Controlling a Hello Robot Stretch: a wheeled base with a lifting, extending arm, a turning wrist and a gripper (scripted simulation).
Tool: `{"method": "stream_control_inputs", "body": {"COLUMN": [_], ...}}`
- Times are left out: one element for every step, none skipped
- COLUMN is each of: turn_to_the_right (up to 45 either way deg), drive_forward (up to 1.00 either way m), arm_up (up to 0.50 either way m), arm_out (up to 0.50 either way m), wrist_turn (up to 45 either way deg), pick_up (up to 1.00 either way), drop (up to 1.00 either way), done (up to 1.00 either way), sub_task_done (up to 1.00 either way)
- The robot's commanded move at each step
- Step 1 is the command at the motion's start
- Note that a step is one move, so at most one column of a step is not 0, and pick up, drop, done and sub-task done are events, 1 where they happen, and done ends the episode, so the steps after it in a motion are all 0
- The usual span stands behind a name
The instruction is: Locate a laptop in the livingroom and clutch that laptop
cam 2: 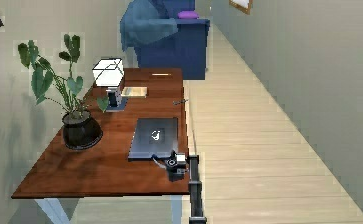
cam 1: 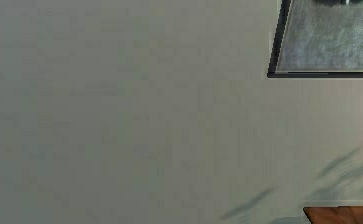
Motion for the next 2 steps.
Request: {"method": "stream_control_inputs", "body": {"turn_to_the_right": [0.0,0.0], "drive_forward": [0.0,0.0], "arm_up": [0.1,0.0], "arm_out": [0.0,0.0], "wrist_turn": [0.0,0.0], "pick_up": [0.0,0.0], "drop": [0.0,0.0], "done": [0.0,1.0], "sub_task_done": [0.0,0.0]}}
